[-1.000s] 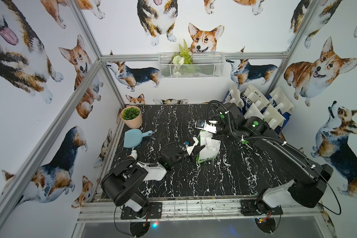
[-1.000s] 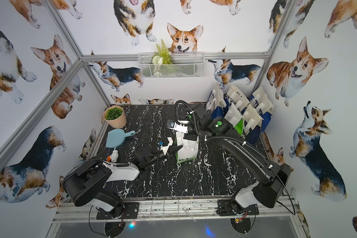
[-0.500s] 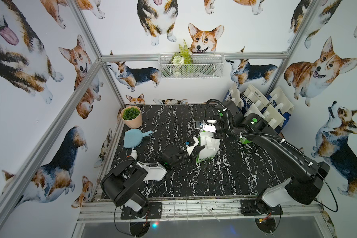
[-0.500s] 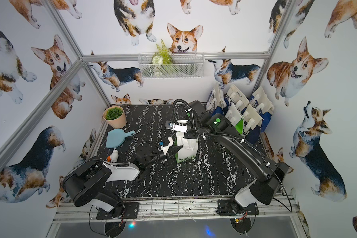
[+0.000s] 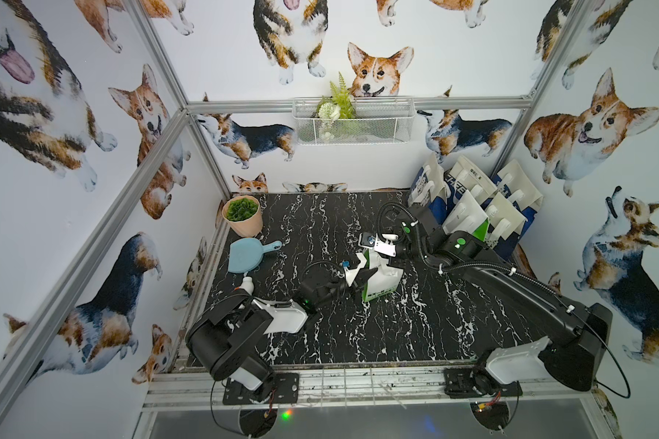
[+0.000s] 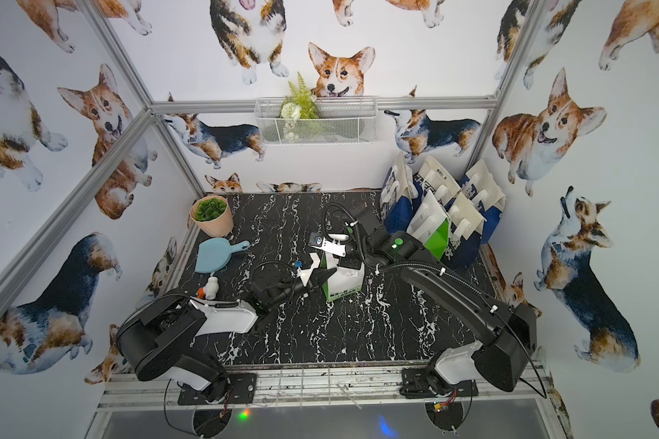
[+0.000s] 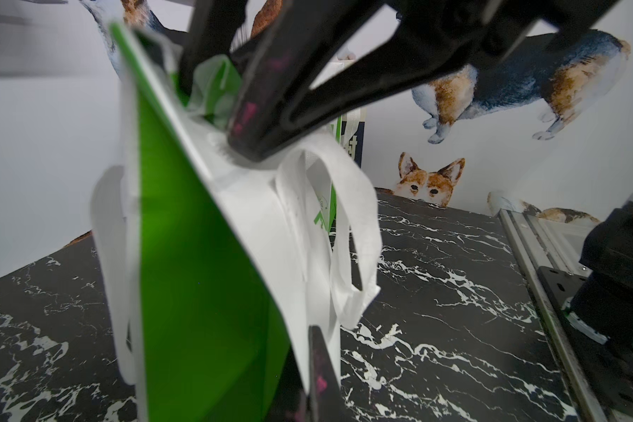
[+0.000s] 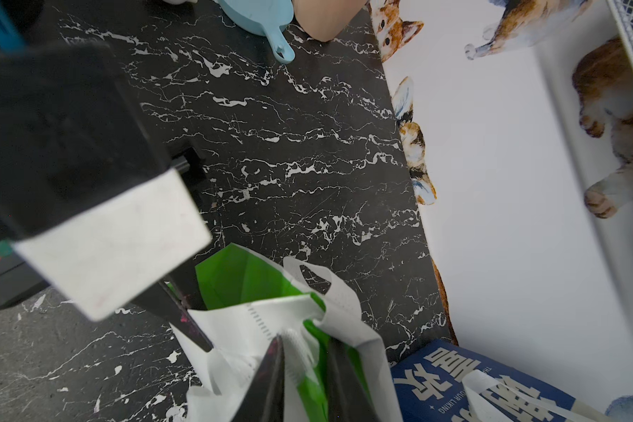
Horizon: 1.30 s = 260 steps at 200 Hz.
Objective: Open the takeout bag
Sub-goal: Open the takeout bag at the center of the board.
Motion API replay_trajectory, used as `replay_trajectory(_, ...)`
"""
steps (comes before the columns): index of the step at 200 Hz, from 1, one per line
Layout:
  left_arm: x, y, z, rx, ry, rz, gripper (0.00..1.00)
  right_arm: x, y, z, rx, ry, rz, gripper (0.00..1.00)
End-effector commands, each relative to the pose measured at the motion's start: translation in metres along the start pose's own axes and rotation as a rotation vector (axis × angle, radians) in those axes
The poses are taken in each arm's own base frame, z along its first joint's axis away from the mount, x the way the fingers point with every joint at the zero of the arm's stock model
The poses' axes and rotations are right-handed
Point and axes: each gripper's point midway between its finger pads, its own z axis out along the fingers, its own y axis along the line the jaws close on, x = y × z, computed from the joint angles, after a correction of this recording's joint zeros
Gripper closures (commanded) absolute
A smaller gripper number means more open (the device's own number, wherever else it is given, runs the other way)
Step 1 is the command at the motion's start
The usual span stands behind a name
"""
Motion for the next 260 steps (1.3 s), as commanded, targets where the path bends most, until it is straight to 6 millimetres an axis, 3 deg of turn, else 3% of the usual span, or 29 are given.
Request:
replay_trajectory(1, -0.003, -0.007, 0.000, 0.038, -0.011, 0.012, 1.00, 0.006, -0.002, -0.001, 0.029, 0.016, 0.028, 0.72)
replay_trajectory(58, -0.003, -0.007, 0.000, 0.036, -0.012, 0.013, 1.00, 0.012, -0.010, -0.006, 0.099, 0.018, 0.029, 0.71)
replay_trajectory(137, -0.003, -0.007, 0.000, 0.038, -0.008, 0.010, 1.00, 0.003, -0.015, -0.002, 0.108, -0.012, 0.058, 0.78)
replay_trajectory(197, -0.001, -0.008, 0.001, 0.042, -0.005, 0.007, 1.00, -0.019, -0.010, 0.000, 0.115, -0.085, 0.039, 0.68)
replay_trajectory(225, -0.001, -0.007, 0.001, 0.040, -0.003, 0.006, 1.00, -0.019, -0.009, 0.005, 0.125, -0.076, 0.031, 0.67)
replay_trajectory(260, -0.001, -0.007, 0.001, 0.041, -0.004, 0.006, 1.00, -0.016, -0.012, 0.008, 0.143, -0.053, 0.024, 0.72)
